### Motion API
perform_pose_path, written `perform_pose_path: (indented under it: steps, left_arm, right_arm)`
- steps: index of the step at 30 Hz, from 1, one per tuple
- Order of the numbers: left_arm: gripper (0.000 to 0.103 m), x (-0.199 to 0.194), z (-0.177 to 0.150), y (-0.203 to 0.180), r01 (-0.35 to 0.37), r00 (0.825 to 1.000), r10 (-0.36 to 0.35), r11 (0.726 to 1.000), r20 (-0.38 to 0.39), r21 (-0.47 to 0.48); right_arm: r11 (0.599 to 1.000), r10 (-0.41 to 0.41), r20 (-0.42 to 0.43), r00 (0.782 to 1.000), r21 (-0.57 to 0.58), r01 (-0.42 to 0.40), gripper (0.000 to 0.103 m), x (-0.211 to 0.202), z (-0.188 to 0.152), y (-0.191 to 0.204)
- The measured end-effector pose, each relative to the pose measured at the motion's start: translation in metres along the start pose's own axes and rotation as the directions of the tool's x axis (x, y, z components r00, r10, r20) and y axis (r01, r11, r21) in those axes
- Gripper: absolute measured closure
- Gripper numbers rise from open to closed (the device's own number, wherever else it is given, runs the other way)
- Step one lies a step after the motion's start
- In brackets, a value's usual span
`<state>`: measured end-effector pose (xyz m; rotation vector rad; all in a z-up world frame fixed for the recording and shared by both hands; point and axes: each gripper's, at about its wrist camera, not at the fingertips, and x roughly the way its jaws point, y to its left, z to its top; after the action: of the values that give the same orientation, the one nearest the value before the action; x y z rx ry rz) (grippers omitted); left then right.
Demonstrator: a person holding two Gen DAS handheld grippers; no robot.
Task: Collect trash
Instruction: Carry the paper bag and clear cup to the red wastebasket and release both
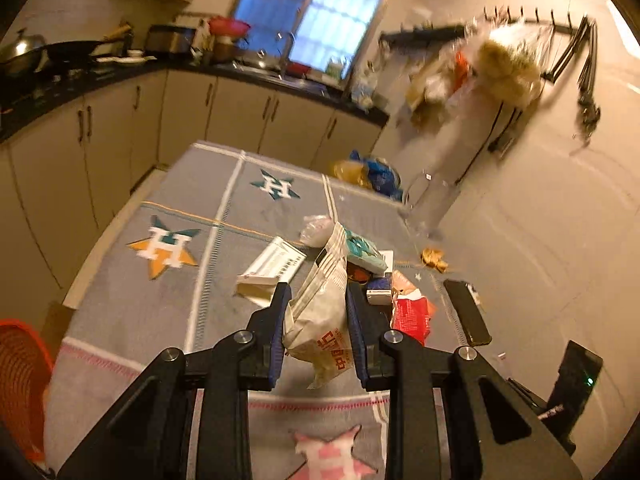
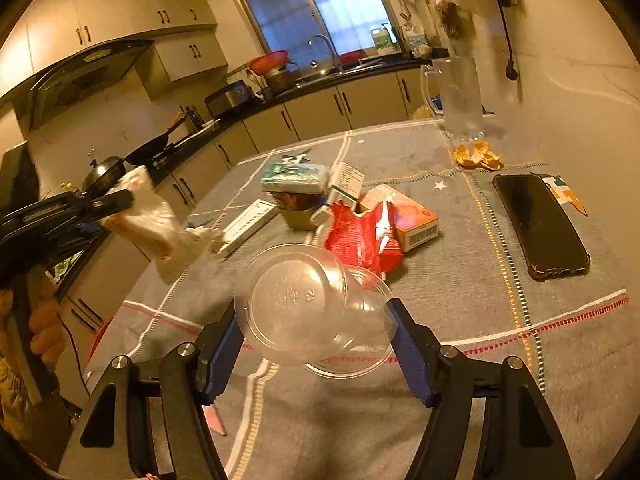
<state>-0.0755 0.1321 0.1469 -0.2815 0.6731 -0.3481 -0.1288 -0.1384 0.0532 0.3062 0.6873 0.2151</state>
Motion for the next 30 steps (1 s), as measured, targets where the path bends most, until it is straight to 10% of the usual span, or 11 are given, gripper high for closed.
perform_pose_path:
  steps: [9,16,20,30]
  left_arm:
    - [0.077,-0.085,-0.037,0.065,-0.137,0.979,0.156,0.981,0.132,-0.136]
    - [0.077,-0.134,-0.068,0.142,-0.301,0.92,0.355,0.911,0.168,-0.283]
    - [0.077,-0.151,-0.085,0.189,-0.403,0.866,0.478,0.841,0.147,-0.36]
    - [0.077,-0.165,-0.112,0.271,-0.491,0.815,0.575,0.753,0.074,-0.438]
  right_arm:
    - [0.993,0.082,-0.023,0.996,-0.079,-0.083,0.029,0.002,-0.005,0.046]
    - [0.973,0.165,-0.1,0.981,-0.147,-0.178,0.029,0.027,-0.004,0.103]
    - [0.947,0.225,-0.165,0.96,-0.195,-0.255,0.029,0.049,-0.007,0.15]
    - [0.844,0.364,-0.321,0.874,-0.284,-0.455,0.029,0.121,-0.022,0.293]
